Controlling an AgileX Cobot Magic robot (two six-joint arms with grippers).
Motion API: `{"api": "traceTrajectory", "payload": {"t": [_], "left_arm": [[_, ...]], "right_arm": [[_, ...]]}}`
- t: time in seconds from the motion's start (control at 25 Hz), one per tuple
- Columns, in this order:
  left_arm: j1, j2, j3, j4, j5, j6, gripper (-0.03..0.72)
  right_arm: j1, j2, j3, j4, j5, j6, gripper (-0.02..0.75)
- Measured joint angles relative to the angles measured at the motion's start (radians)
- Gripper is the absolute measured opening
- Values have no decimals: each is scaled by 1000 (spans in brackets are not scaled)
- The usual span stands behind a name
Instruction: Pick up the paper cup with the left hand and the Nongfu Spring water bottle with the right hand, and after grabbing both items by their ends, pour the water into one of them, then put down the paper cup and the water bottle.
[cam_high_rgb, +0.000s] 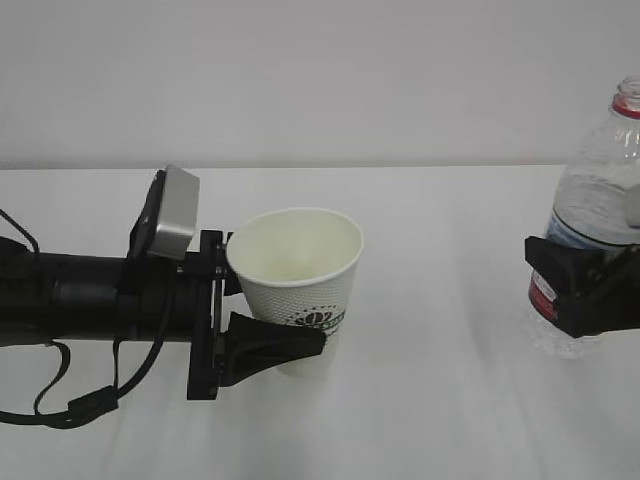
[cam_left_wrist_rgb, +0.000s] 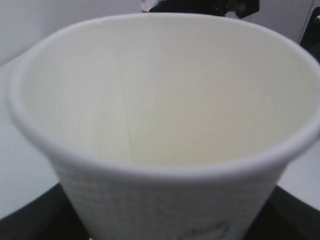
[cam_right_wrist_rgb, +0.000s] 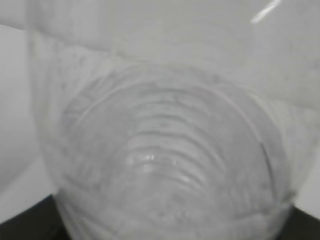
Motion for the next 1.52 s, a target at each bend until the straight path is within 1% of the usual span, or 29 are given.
{"api": "traceTrajectory", "payload": {"t": [0.12, 0.28, 0.44, 0.64, 0.76, 0.96, 1.12, 1.32, 1.52], "left_arm": [[-15, -35, 0, 0, 0, -22, 563], [-16, -88, 0, 0, 0, -50, 562], [-17, -139, 0, 7, 0, -88, 562], [-21, -149, 0, 53, -2, -125, 562], [-51, -149, 0, 68, -2, -132, 562], [-133, -149, 0, 59, -2, -134, 561], [-152, -149, 0, 44, -2, -134, 561], [-153, -149, 0, 28, -2, -136, 560], [-153, -149, 0, 13, -2, -136, 559]], "right_arm": [[0, 0, -23, -60, 41, 32, 470], [0, 0, -76, -196, 112, 109, 470], [0, -8, -120, -310, 130, 178, 470], [0, -30, -175, -454, 134, 270, 470], [0, -43, -215, -574, 148, 345, 470], [0, -47, -270, -730, 150, 437, 470], [0, -47, -326, -881, 150, 547, 470], [0, -47, -375, -985, 145, 615, 470], [0, -47, -412, -1029, 138, 632, 470]]}}
